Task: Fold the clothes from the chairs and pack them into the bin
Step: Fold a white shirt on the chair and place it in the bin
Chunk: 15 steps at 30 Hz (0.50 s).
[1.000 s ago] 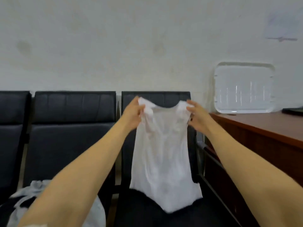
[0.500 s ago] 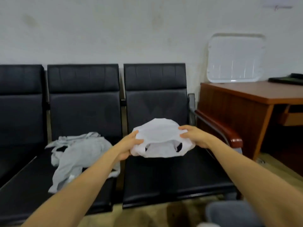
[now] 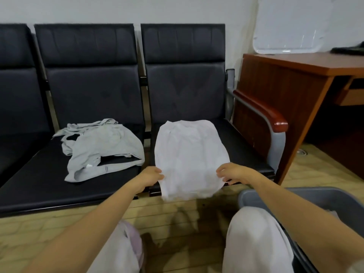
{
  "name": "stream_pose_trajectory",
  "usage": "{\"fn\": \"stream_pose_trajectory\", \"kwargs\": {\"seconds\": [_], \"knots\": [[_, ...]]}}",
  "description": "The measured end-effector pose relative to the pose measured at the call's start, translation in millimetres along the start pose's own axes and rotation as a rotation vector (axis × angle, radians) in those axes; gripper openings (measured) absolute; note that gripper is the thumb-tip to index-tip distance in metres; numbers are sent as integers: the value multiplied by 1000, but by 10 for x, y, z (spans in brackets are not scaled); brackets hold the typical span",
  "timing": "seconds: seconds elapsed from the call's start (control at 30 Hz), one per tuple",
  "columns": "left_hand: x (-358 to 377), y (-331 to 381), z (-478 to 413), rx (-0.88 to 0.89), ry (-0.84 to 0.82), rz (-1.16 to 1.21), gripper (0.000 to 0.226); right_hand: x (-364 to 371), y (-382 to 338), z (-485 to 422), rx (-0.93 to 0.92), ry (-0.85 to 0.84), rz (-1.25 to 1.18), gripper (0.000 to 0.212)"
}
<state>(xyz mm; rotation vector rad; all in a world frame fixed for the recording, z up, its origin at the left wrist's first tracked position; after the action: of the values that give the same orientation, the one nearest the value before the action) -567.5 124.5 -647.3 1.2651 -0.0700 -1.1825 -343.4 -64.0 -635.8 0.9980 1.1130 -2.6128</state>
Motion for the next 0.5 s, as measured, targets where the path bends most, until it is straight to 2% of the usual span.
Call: {"fn": "stream_pose_trajectory", "kwargs": {"seconds": [0.07, 0.13, 0.2, 0.33, 0.4, 0.47, 0.5], "knots": [[27, 41, -202, 53, 60, -115, 46, 12, -12, -184, -22, 167, 121, 34], [33, 49, -426, 51, 147, -185, 46, -47, 17, -365, -19, 421, 119, 33], [30, 44, -625, -4, 253, -267, 48, -110, 68, -485, 36, 582, 109, 40], [16, -49, -868, -175, 304, -404, 61, -162, 157, -729, 194, 542, 177, 62], [-19, -99, -957, -173, 266, -252, 49, -185, 164, -853, 210, 513, 205, 55], [-69, -97, -998, -83, 259, 91, 21, -200, 164, -939, 185, 535, 147, 42], [-109, -61, -984, -48, 278, 248, 15, -209, 165, -959, 142, 565, 52, 33]]}}
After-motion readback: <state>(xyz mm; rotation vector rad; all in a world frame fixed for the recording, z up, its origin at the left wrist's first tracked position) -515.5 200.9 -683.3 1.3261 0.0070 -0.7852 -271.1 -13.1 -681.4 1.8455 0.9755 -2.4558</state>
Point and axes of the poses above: each hand's wrist, its own z-axis away from the middle knuckle, its own x-axis out of the palm, y = z × x, the point moved 3 cm from there along -z, towards the middle knuckle, and after that the axes turned 1 degree about z, right-handed, at the moved point
